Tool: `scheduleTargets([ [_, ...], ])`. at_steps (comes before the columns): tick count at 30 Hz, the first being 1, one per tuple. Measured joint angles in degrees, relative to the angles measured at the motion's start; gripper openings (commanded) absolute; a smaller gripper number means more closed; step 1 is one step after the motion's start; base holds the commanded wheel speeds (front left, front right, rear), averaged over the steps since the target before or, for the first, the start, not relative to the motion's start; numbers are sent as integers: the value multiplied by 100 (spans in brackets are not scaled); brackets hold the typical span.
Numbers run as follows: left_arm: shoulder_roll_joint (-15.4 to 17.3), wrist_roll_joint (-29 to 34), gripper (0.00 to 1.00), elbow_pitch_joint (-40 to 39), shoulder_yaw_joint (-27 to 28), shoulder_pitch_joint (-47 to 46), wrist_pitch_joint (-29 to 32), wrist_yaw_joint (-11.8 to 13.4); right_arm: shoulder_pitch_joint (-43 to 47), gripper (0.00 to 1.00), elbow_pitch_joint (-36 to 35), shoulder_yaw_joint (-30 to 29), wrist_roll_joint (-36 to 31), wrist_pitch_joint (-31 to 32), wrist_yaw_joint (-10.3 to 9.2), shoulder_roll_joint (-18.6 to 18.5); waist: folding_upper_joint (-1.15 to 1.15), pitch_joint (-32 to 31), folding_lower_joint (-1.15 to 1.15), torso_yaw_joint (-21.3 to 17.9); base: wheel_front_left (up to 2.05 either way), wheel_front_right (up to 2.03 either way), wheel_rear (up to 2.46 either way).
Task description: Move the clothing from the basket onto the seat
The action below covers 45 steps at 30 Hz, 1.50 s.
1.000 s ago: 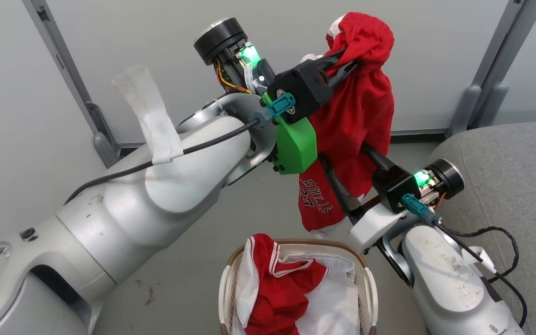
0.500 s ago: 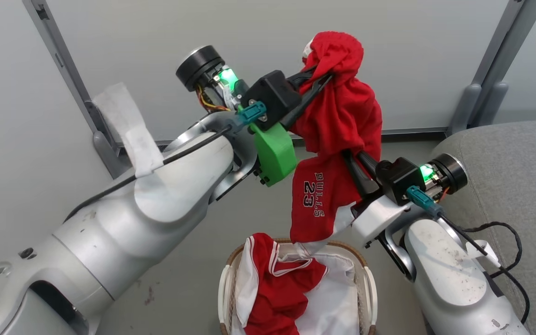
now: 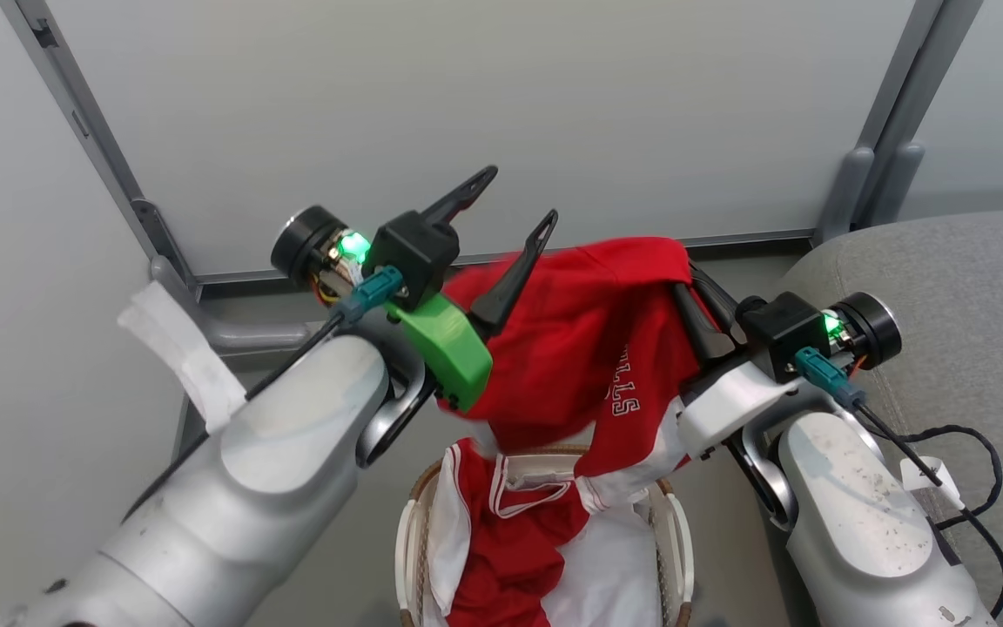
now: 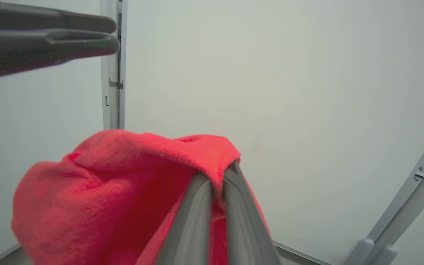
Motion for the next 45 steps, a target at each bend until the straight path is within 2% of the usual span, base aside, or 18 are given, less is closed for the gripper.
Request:
scheduleTargets([
  [9, -176, 617, 100, -221, 731, 1215, -9, -89, 147, 0, -174, -276, -38, 0, 0, -1, 0, 9, 0, -33, 0, 0, 0],
  [18, -495, 1073, 100, -277, 1452, 2425, -9, -205, 303, 0, -308, -406, -76, 0, 0, -1, 0, 19, 0, -61, 0, 0, 0],
  [26, -664, 1408, 100, -341, 1734, 2764, -9, -245, 338, 0, -338, -549, -113, 0, 0, 3, 0, 58, 0, -56, 0, 0, 0],
  [30, -743, 1447, 100, -459, 1683, 2825, -10, -245, 352, 0, -369, -749, -204, 0, 0, 1, 0, 77, 0, -106, 0, 0, 0],
  [36, -784, 1447, 100, -637, 1667, 2878, -10, -245, 383, 0, -459, -936, -443, 0, 0, 1, 0, 127, 0, -350, 0, 0, 0],
  [45, -867, 1510, 100, -835, 1636, 2908, -10, -248, 409, 0, -609, -1099, -671, 0, 0, -4, 0, 251, 0, -1059, 0, 0, 0],
])
